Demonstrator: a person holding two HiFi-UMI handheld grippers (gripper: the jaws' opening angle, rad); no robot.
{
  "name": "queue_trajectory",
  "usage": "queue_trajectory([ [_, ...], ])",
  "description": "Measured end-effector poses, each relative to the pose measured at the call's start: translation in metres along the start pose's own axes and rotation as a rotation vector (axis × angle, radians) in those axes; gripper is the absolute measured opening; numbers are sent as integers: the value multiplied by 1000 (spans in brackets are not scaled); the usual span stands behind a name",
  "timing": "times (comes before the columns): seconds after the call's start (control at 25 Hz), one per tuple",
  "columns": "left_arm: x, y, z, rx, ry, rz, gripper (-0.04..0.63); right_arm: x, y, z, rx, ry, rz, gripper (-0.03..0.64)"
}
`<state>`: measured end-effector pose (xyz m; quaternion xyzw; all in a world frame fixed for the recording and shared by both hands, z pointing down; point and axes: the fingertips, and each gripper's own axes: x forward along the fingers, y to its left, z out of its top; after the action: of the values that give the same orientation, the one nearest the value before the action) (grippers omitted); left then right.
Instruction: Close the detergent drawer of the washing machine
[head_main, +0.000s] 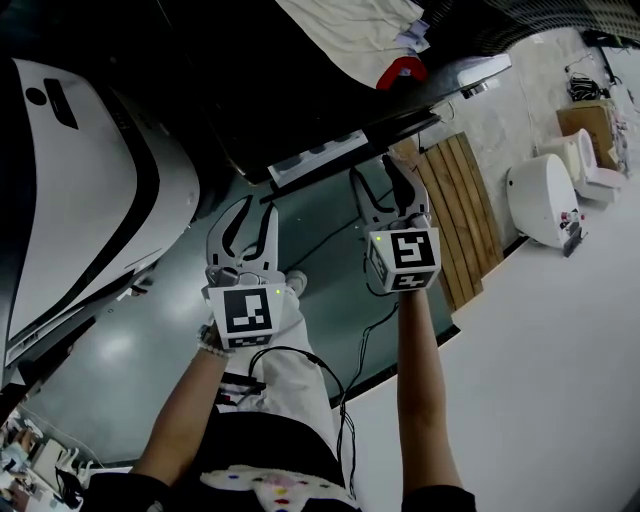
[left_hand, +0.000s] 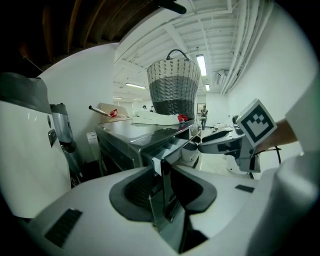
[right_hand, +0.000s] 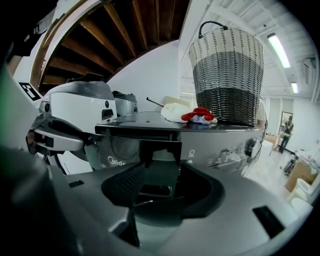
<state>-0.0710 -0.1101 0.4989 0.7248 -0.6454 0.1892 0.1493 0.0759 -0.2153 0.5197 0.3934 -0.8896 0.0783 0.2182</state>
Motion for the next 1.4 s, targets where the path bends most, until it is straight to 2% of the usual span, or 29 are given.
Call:
queue_trajectory([
  [0.56, 14, 25, 7, -32, -11, 58, 124, 26, 1, 13, 9, 0, -16, 218],
  [0.92, 18, 30, 9, -41, -16, 57, 124, 33, 2, 17, -13, 12, -18, 218],
  [1.12, 20, 30, 9, -55, -12, 30, 121, 32, 1, 17, 1, 11, -29, 218],
  [1.32, 15, 31, 7, -156, -40, -41, 121, 25, 2, 15, 38, 6, -66, 199],
  [1.4, 12, 33, 5, -160, -39, -59, 121, 19, 5, 16, 50, 5, -80, 193],
])
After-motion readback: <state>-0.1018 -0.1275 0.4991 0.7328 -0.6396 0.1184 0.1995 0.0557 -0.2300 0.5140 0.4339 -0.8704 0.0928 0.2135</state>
